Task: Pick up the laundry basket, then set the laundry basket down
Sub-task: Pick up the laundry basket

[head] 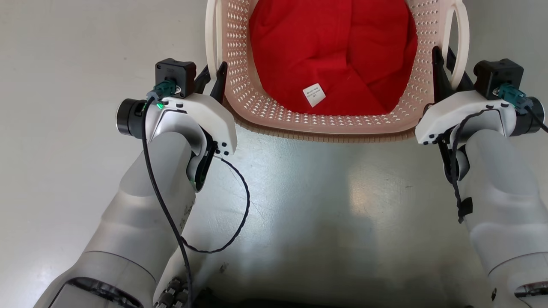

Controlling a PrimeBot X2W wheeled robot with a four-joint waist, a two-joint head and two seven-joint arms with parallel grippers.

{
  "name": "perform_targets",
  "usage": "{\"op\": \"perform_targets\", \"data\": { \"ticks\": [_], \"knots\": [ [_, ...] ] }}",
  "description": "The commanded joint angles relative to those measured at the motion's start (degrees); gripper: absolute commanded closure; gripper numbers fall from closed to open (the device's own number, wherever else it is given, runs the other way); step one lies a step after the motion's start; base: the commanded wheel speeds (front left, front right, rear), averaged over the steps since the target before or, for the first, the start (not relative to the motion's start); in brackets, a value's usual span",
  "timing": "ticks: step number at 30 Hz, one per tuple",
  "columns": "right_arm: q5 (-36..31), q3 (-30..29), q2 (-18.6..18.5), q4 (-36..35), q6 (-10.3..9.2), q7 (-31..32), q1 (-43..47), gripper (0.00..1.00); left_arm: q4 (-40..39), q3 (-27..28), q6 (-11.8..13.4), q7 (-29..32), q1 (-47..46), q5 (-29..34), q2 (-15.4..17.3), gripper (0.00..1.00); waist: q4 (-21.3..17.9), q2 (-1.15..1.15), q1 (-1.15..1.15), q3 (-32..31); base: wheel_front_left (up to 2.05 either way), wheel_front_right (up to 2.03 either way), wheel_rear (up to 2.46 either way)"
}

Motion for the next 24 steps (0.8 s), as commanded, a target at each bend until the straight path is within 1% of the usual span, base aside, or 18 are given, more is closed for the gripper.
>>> {"op": "perform_targets", "data": {
  "ticks": [1, 7, 15, 16, 17, 24],
  "knots": [
    [-1.24, 1.99, 2.47, -0.23, 0.99, -0.38, 1.72, 1.0, -1.42, -0.05, 0.49, -0.22, 1.09, -0.38, 1.01, 1.0, 0.24, 0.0, 0.0, -0.61, 0.0, 0.0, 0.0],
    [-0.52, 3.53, 2.47, 1.88, 0.99, -0.38, 2.21, 1.0, -0.57, 0.81, 1.73, -0.22, 2.72, -0.63, 1.01, 1.0, -0.36, 0.0, 0.0, -3.42, 0.0, 0.0, 0.0],
    [1.37, 5.74, 2.47, 4.63, 0.99, -0.38, 3.81, 1.0, 0.64, 3.65, 2.18, -0.22, 5.88, 0.54, 1.01, 1.0, -1.39, 0.0, 0.0, -7.77, 0.0, 0.0, 0.0],
    [2.34, 6.61, 2.47, 5.43, 0.99, -0.38, 4.55, 1.0, 0.93, 4.59, 2.21, -0.22, 7.15, 1.01, 1.01, 1.0, -1.7, 0.0, 0.0, -9.28, 0.0, 0.0, 0.0],
    [2.34, 6.61, 2.47, 5.43, 0.99, -0.38, 4.55, 1.0, 0.93, 4.59, 2.21, -0.22, 7.15, 1.01, 1.01, 1.0, -1.7, 0.0, 0.0, -9.28, 0.0, 0.0, 0.0],
    [6.93, 11.18, 2.47, 9.12, 0.99, -0.38, 7.6, 1.0, 1.19, 8.2, 2.52, -0.22, 12.0, 1.91, 1.01, 1.0, -2.69, 0.0, 0.0, -15.3, 0.0, 0.0, 0.0]
  ]
}}
